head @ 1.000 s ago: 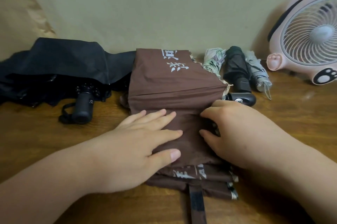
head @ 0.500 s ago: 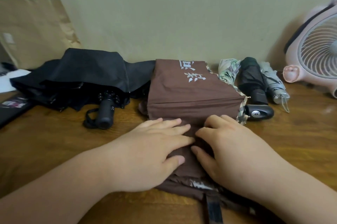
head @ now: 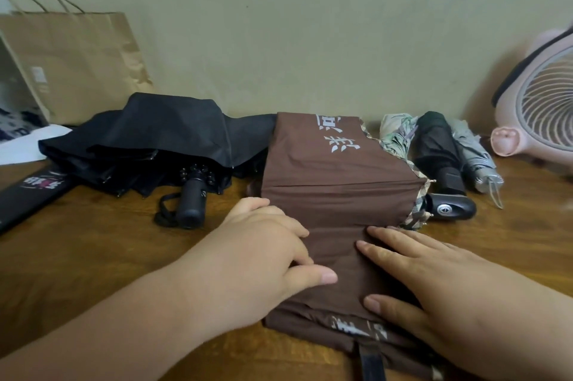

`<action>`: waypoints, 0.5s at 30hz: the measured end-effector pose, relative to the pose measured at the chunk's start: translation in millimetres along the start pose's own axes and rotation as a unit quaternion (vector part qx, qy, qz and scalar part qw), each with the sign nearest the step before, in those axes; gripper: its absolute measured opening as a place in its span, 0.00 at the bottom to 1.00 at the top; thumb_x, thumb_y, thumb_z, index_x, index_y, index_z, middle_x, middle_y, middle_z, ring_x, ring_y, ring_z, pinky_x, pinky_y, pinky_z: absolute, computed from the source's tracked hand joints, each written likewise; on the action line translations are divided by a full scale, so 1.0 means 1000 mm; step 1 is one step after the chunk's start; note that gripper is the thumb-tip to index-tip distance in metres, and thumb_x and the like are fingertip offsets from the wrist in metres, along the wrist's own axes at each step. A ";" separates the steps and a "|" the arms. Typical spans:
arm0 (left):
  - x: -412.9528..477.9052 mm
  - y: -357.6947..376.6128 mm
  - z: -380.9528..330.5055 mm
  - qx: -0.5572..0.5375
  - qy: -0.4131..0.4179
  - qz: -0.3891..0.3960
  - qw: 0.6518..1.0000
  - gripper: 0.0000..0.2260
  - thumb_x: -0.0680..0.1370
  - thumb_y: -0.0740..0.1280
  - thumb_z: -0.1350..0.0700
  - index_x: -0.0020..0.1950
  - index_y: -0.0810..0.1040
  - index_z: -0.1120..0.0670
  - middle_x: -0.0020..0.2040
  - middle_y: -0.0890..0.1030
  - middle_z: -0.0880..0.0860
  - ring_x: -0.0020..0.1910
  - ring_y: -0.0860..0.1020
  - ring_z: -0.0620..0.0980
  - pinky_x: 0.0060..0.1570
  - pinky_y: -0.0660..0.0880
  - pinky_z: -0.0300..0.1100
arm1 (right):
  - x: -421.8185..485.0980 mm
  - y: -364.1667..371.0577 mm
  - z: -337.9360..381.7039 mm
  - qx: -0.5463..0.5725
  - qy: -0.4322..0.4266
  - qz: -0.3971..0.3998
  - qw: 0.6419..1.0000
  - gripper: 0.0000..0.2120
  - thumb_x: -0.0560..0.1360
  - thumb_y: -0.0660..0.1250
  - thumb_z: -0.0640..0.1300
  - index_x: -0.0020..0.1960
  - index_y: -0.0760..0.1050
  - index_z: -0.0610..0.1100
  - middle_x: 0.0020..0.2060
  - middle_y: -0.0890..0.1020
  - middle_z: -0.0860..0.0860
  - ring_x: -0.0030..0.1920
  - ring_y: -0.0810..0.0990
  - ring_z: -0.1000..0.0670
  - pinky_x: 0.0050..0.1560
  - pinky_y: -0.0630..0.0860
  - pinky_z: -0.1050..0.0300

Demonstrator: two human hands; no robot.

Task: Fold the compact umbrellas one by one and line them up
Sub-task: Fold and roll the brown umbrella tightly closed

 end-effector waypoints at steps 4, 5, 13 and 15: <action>0.013 -0.001 -0.005 -0.003 0.011 -0.056 0.998 0.19 0.77 0.67 0.34 0.52 0.85 0.47 0.64 0.79 0.41 0.66 0.68 0.40 0.66 0.51 0.25 | -0.001 -0.034 0.000 -0.020 -0.053 -0.230 0.972 0.25 0.76 0.54 0.71 0.65 0.77 0.62 0.61 0.77 0.66 0.63 0.76 0.60 0.60 0.77 0.59; 0.015 -0.001 -0.005 -0.009 0.016 -0.065 0.998 0.17 0.76 0.68 0.35 0.50 0.84 0.47 0.62 0.79 0.41 0.65 0.70 0.41 0.70 0.58 0.31 | -0.007 -0.045 -0.005 0.033 -0.060 -0.319 0.945 0.19 0.76 0.60 0.66 0.55 0.82 0.57 0.50 0.82 0.63 0.52 0.80 0.59 0.50 0.79 0.58; 0.011 0.014 -0.012 0.037 0.052 -0.011 0.998 0.24 0.82 0.57 0.35 0.78 0.64 0.37 0.78 0.59 0.35 0.74 0.55 0.40 0.76 0.53 0.42 | 0.035 -0.109 -0.072 0.404 0.151 -0.388 0.814 0.06 0.73 0.74 0.49 0.49 0.82 0.50 0.40 0.86 0.53 0.41 0.86 0.48 0.41 0.82 0.56; 0.010 0.014 -0.013 0.040 0.059 -0.009 0.997 0.25 0.82 0.57 0.34 0.78 0.62 0.38 0.79 0.58 0.35 0.75 0.54 0.41 0.76 0.53 0.44 | 0.068 -0.114 -0.085 0.439 0.199 -0.289 0.827 0.12 0.72 0.74 0.53 0.51 0.80 0.49 0.45 0.86 0.47 0.44 0.86 0.43 0.46 0.84 0.46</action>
Point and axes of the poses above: each hand's wrist, its own x-axis towards the middle knuckle, its own y-axis out of the palm, z = x × y, the point moved 6 cm from there along x, towards the middle knuckle
